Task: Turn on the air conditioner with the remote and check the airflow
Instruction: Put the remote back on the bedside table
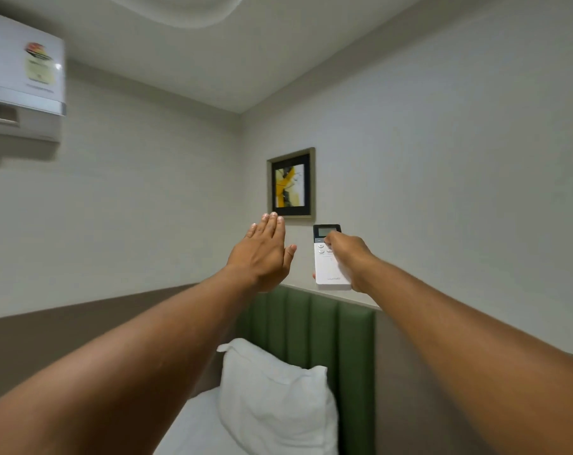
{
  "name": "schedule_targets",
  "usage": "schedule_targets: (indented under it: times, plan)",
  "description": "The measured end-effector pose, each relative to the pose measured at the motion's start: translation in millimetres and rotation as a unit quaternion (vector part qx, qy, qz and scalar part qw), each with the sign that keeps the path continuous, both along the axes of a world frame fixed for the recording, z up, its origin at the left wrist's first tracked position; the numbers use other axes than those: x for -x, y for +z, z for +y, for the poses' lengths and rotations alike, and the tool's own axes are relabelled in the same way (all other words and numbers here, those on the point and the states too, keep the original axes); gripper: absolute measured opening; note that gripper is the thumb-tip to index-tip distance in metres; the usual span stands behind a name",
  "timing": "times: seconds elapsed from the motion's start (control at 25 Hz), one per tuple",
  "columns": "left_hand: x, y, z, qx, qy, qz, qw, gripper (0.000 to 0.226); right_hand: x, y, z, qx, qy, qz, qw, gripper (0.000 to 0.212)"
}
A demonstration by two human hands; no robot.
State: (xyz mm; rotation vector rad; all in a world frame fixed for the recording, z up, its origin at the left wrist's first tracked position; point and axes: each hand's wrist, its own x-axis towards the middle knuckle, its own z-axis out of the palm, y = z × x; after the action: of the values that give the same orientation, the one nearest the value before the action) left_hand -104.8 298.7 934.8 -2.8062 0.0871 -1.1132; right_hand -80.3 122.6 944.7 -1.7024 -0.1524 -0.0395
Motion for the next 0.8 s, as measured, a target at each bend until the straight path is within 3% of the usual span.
schedule_targets:
  times: [0.32, 0.68, 0.8]
  plan:
    - [-70, -18, -167, 0.008, -0.148, 0.024, 0.989, 0.070, -20, -17, -169, 0.004, -0.143, 0.008, 0.990, 0.019]
    - [-113, -46, -292, 0.024, -0.272, 0.057, 0.960, 0.069, -26, -48, -270, 0.009, -0.265, 0.037, 0.964, 0.030]
    - [-124, -61, -317, 0.085, -0.311, 0.104, 0.941, 0.068, -36, -59, -286, 0.011, -0.290, 0.038, 0.956, 0.030]
